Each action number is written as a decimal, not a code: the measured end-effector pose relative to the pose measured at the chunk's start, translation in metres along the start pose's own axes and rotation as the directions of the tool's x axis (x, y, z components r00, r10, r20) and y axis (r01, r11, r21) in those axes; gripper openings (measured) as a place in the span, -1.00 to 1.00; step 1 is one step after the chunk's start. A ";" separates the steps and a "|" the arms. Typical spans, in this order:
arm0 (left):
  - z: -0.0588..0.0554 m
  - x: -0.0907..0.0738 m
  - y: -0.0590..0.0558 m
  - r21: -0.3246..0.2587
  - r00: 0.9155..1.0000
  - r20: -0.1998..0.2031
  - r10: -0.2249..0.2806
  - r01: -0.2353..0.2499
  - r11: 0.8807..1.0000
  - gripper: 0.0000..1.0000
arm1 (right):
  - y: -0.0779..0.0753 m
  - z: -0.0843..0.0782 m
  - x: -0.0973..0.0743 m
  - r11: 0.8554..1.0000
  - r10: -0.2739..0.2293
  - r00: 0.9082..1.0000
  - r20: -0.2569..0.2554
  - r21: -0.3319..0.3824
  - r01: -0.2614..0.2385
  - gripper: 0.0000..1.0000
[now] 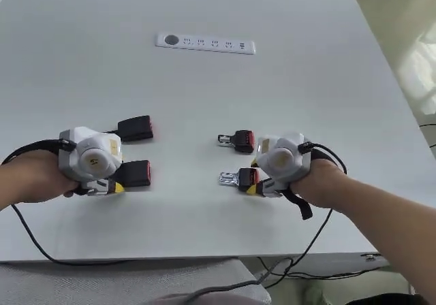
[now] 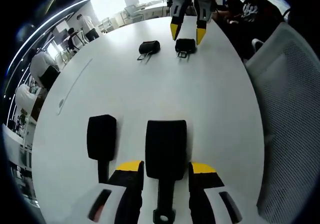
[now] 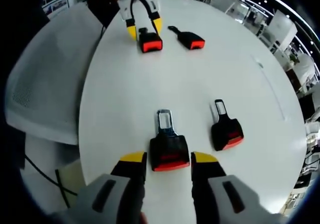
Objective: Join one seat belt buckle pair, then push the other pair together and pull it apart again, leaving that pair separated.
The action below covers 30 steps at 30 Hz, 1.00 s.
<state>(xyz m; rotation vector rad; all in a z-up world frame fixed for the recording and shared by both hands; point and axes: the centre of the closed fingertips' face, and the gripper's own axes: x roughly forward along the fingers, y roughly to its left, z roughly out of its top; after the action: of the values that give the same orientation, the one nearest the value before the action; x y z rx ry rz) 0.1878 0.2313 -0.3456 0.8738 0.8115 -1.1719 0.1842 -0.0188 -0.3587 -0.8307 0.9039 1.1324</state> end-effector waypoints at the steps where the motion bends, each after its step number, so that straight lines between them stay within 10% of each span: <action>1: 0.000 0.000 0.000 0.003 1.000 -0.003 -0.002 0.002 1.000 -0.30 | 0.000 -0.001 0.001 1.000 0.004 1.000 -0.001 -0.001 -0.004 -0.27; 30: -0.003 0.007 0.000 0.091 0.997 -0.051 -0.051 0.055 0.994 -0.37 | 0.001 -0.009 0.014 0.987 0.101 0.994 -0.048 -0.118 -0.106 -0.31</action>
<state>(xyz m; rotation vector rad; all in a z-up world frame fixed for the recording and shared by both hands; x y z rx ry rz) 0.1889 0.2310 -0.3527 0.9645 0.8292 -1.2467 0.1847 -0.0209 -0.3754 -0.9177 0.9287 1.2740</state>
